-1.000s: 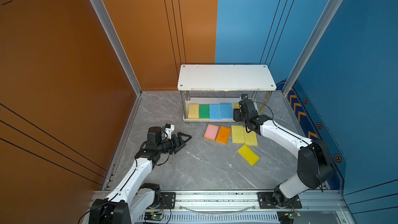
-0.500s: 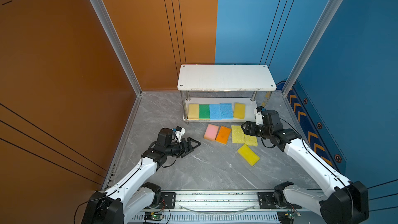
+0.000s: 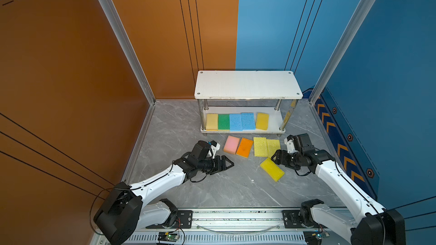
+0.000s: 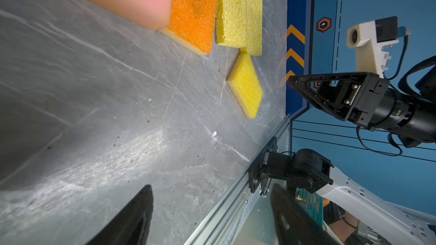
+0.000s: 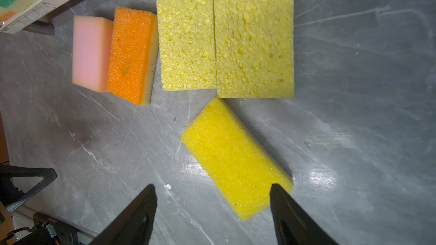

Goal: Place and organize the cleaning sponges onto the shelf
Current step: 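Move both grippers toward the bright yellow foam sponge on the table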

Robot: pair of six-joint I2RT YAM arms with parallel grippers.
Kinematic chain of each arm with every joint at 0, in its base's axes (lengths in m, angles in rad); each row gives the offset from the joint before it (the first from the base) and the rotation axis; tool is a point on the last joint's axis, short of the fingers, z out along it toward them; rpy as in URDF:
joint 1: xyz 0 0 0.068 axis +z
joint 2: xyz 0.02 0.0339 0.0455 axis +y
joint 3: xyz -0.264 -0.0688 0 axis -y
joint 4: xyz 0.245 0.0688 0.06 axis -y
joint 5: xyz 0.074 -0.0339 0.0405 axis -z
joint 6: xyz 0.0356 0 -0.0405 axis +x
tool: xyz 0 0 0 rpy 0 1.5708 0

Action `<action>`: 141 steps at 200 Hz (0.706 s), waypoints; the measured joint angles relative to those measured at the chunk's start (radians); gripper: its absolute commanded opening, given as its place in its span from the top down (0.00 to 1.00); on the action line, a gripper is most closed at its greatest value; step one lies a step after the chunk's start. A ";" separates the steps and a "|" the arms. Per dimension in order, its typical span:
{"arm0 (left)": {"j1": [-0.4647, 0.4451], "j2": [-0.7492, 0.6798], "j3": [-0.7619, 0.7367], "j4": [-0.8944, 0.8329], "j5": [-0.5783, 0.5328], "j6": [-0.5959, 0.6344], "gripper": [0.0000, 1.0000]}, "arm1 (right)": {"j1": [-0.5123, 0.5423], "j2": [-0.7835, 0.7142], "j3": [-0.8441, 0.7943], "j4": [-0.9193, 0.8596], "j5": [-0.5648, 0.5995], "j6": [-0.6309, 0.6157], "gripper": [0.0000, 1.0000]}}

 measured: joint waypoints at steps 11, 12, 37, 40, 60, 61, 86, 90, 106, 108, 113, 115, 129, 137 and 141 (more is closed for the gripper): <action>-0.012 0.009 0.000 0.012 -0.008 -0.004 0.21 | -0.007 0.026 -0.016 0.019 -0.010 0.008 0.21; -0.013 0.010 0.000 0.014 -0.008 -0.005 0.21 | -0.007 0.027 -0.017 0.020 -0.011 0.009 0.20; -0.024 0.011 -0.004 0.043 -0.015 -0.019 0.21 | -0.016 0.086 -0.077 0.071 -0.024 0.028 0.20; -0.024 0.011 -0.005 0.045 -0.016 -0.022 0.21 | -0.018 0.092 -0.083 0.076 -0.025 0.032 0.20; -0.024 0.011 -0.007 0.055 -0.018 -0.026 0.21 | -0.023 0.122 -0.115 0.120 -0.034 0.050 0.20; -0.024 0.011 -0.007 0.055 -0.018 -0.026 0.21 | -0.023 0.122 -0.116 0.121 -0.034 0.050 0.20; -0.024 0.008 -0.011 0.057 -0.019 -0.026 0.21 | -0.023 0.132 -0.120 0.164 -0.040 0.065 0.19; -0.024 0.007 -0.011 0.058 -0.019 -0.026 0.21 | -0.023 0.132 -0.120 0.170 -0.040 0.067 0.19; -0.024 0.003 -0.011 0.058 -0.019 -0.026 0.21 | -0.023 0.135 -0.124 0.187 -0.042 0.072 0.19; -0.024 0.002 -0.011 0.058 -0.019 -0.026 0.21 | -0.023 0.135 -0.124 0.189 -0.043 0.073 0.19; -0.024 0.001 -0.012 0.058 -0.019 -0.026 0.21 | -0.023 0.135 -0.125 0.192 -0.044 0.073 0.19; -0.024 0.000 -0.012 0.058 -0.019 -0.027 0.21 | -0.023 0.135 -0.126 0.193 -0.044 0.074 0.19; -0.024 -0.005 -0.013 0.058 -0.019 -0.030 0.21 | -0.022 0.134 -0.128 0.196 -0.048 0.080 0.19; -0.024 -0.008 -0.014 0.059 -0.019 -0.030 0.21 | -0.019 0.132 -0.129 0.195 -0.051 0.085 0.19; -0.024 -0.010 -0.016 0.060 -0.019 -0.031 0.21 | -0.018 0.131 -0.130 0.196 -0.053 0.088 0.19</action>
